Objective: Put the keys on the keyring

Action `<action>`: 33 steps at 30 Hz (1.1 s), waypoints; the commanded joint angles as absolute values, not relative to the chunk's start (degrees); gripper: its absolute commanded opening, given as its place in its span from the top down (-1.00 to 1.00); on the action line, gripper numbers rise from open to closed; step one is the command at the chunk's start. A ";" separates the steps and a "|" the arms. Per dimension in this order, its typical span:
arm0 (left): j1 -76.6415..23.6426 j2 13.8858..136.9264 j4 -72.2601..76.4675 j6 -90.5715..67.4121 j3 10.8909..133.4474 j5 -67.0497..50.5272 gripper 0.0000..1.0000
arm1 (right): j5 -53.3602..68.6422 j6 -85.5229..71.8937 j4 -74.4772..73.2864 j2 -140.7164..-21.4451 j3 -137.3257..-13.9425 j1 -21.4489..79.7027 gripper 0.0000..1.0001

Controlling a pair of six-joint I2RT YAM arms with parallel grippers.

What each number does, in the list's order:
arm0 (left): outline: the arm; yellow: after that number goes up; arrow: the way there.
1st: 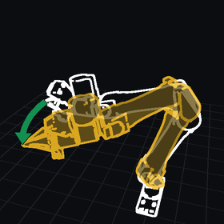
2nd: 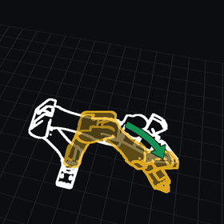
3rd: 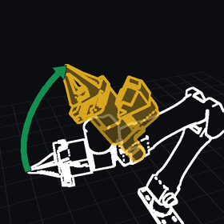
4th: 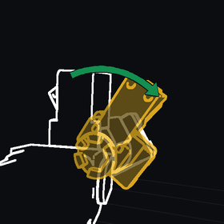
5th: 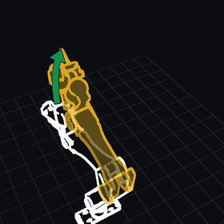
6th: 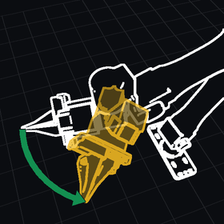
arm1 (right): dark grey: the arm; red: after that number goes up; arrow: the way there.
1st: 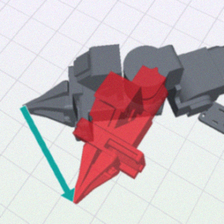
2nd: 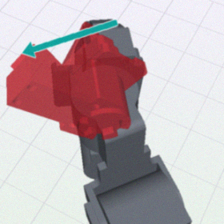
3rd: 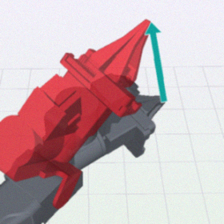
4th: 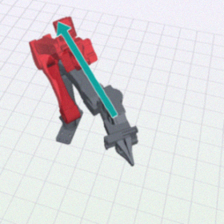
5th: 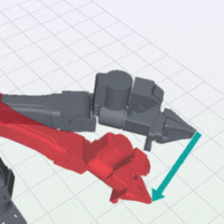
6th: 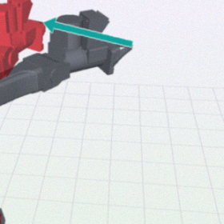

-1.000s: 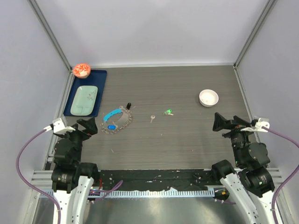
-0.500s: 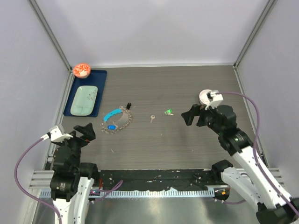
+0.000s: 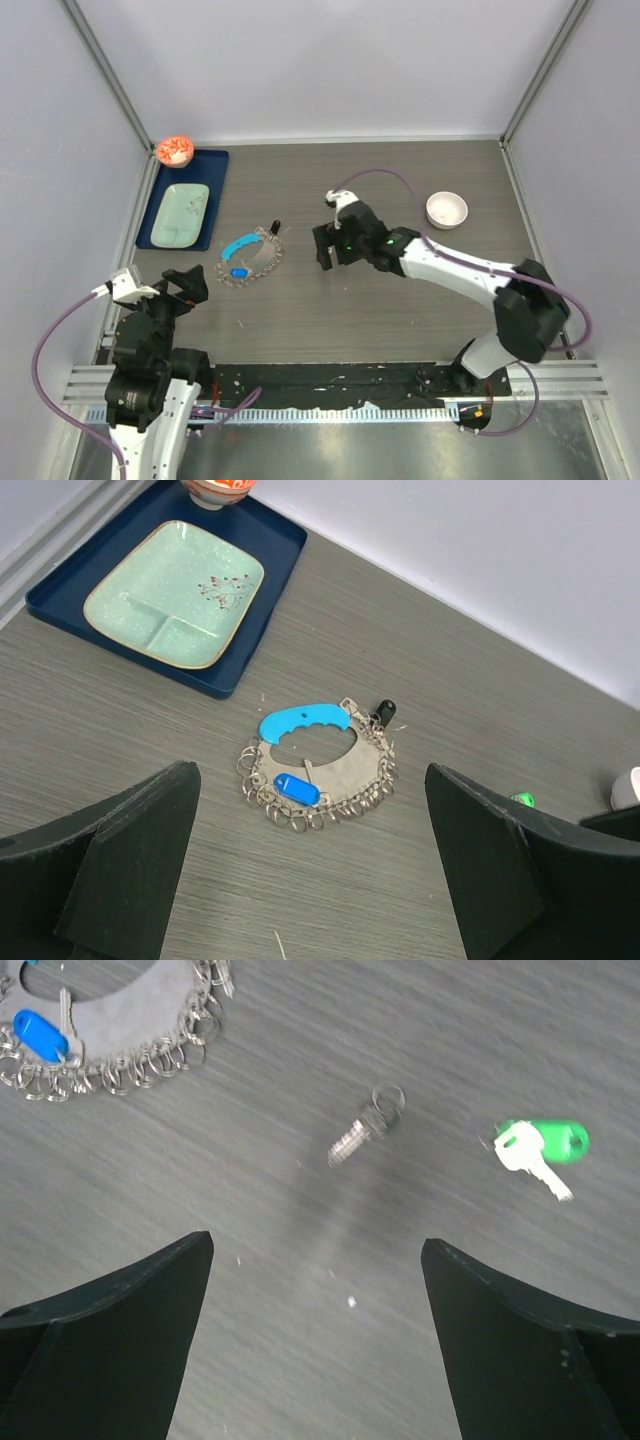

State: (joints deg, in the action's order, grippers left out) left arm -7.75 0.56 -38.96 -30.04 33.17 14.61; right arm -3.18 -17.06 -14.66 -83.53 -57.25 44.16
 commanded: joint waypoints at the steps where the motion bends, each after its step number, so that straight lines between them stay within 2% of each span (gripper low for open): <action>1: -8.09 -2.64 -38.41 -29.97 34.37 13.36 -0.99 | -14.74 -14.77 -12.83 -91.83 -66.87 50.00 -0.80; 8: -8.26 -2.55 -38.23 -29.62 34.19 13.10 -0.99 | -15.47 -13.89 -9.67 -105.97 -76.37 56.77 -0.51; 11: -8.52 -2.55 -38.23 -29.71 34.10 13.10 -0.99 | -15.12 -12.66 -6.16 -110.02 -78.39 58.80 -0.32; 14: -8.61 -2.55 -38.15 -29.53 34.01 13.01 -0.99 | -13.45 -12.66 -3.43 -112.66 -79.80 59.76 -0.06; 20: -8.79 -2.55 -37.97 -29.53 33.93 12.83 -0.99 | -11.77 -12.57 2.81 -115.31 -80.51 60.99 0.19; 26: -8.79 -2.46 -37.71 -29.53 33.75 12.31 -0.99 | -15.38 -12.39 6.50 -118.21 -80.59 61.00 0.35; 33: -8.79 -2.46 -37.53 -29.53 33.49 12.04 -1.00 | -13.71 -11.43 7.73 -120.85 -82.70 61.00 0.36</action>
State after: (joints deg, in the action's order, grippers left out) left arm -8.62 0.56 -39.09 -29.82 33.15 13.02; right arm -13.37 -12.51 3.88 -120.25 -79.53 60.75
